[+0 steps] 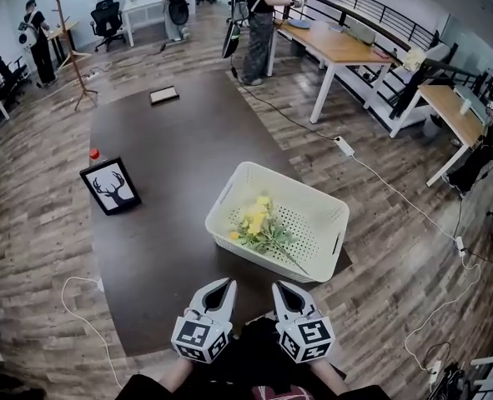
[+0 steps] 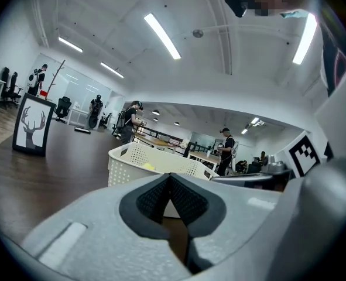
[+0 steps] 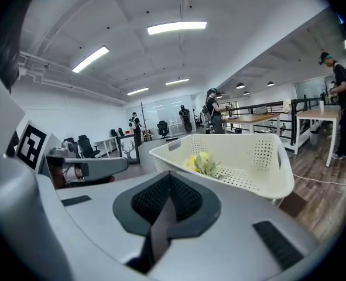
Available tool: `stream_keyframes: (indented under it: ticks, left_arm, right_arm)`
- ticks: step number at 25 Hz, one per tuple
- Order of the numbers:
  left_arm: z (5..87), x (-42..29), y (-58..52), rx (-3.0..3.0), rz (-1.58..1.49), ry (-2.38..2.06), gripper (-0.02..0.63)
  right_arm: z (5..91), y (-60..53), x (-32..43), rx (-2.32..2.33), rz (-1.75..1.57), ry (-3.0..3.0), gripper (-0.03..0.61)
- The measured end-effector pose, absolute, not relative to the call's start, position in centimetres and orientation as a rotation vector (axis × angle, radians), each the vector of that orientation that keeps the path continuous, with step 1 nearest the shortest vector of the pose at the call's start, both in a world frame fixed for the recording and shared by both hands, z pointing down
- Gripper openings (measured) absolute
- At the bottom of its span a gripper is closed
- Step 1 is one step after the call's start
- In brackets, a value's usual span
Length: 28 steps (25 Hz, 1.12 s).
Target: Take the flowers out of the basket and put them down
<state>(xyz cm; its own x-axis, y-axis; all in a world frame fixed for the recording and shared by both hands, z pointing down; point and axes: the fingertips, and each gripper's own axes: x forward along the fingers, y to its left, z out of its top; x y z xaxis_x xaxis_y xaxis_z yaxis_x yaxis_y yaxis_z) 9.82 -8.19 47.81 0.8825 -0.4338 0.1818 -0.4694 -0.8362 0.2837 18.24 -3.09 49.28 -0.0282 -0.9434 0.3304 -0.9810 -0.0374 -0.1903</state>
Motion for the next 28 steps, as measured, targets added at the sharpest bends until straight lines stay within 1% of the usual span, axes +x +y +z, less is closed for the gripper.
stream_keyframes:
  ticks: [4,10,13,18,20,22,26,28]
  left_arm:
    - [48.1,10.4,-8.7,2.716,0.157,-0.720,0.006]
    - [48.1,10.9,-9.8,2.699,0.142,-0.802,0.006]
    - [48.2,11.0,-10.2,2.688,0.153,-0.855,0.008]
    - [48.3,10.7,-10.9,2.652,0.154,-0.931,0.008]
    - [48.3,10.5,-11.2,2.637,0.149,-0.962,0.008]
    - [48.4,10.4,-11.4,2.622,0.147,-0.992,0.008]
    - [48.7,10.2,-11.7,2.595,0.140,-1.041,0.008]
    - [48.7,10.2,-11.9,2.585,0.136,-1.062,0.008]
  right_arm:
    - [49.0,-4.1,19.2,2.057,0.649,-2.148,0.007]
    - [46.1,-6.2,22.6,2.046,0.609,-2.177,0.013]
    - [45.8,-7.9,24.2,1.983,0.701,-2.270,0.132]
    - [46.8,-9.9,26.2,1.903,0.763,-2.258,0.165]
    - [47.6,-10.5,26.4,1.857,0.786,-2.241,0.195]
    - [48.6,-11.0,26.6,1.808,0.831,-2.219,0.243]
    - [50.0,-11.9,26.2,1.682,0.862,-2.222,0.275]
    - [50.1,-12.5,26.2,1.650,0.847,-2.238,0.278]
